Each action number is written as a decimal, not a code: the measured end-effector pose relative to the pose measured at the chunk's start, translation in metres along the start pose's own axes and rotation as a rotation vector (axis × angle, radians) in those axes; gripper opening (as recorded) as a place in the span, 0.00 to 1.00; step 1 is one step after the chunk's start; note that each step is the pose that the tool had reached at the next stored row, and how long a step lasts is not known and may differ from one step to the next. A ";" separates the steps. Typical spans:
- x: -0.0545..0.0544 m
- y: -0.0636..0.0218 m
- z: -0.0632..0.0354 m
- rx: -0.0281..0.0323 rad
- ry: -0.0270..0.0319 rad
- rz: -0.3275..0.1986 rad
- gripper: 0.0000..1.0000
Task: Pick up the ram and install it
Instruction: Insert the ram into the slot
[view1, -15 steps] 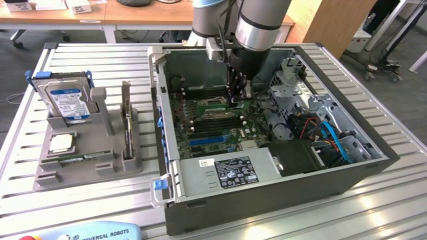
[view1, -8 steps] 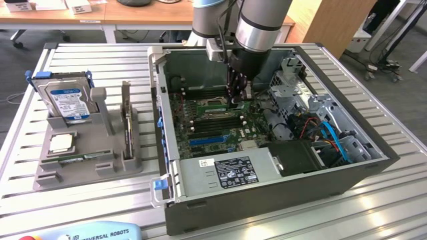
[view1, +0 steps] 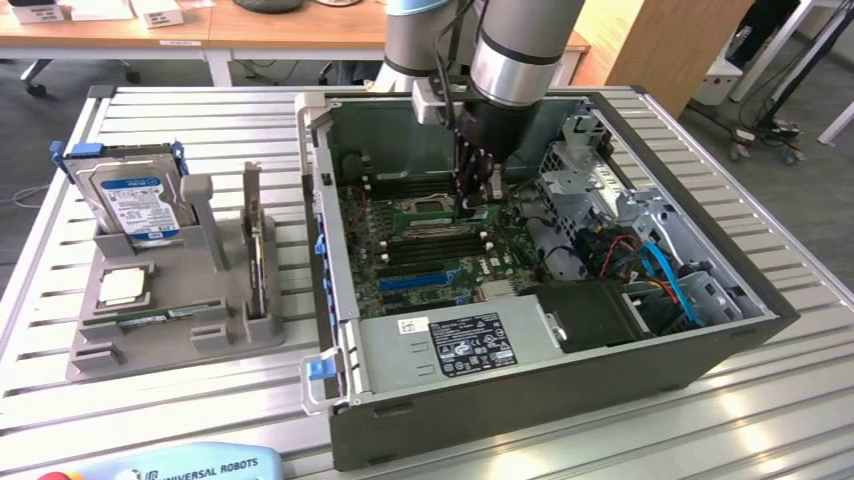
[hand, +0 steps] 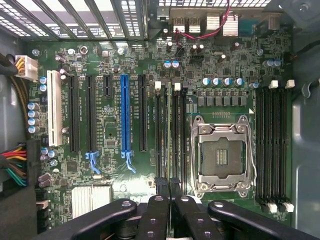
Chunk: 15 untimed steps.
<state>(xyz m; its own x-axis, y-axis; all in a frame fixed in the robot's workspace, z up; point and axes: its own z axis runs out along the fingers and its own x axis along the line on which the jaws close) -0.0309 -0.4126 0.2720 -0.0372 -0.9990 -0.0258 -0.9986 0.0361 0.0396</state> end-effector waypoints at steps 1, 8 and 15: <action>0.000 0.0000 0.0008 0.0000 0.0000 0.000 0.11; 0.000 -0.0002 0.0057 -0.0001 0.0000 0.000 0.11; 0.000 -0.0002 0.0070 0.0006 -0.0004 0.000 0.11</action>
<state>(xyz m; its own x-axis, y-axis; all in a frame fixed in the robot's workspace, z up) -0.0310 -0.4125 0.2650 -0.0373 -0.9990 -0.0262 -0.9986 0.0362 0.0391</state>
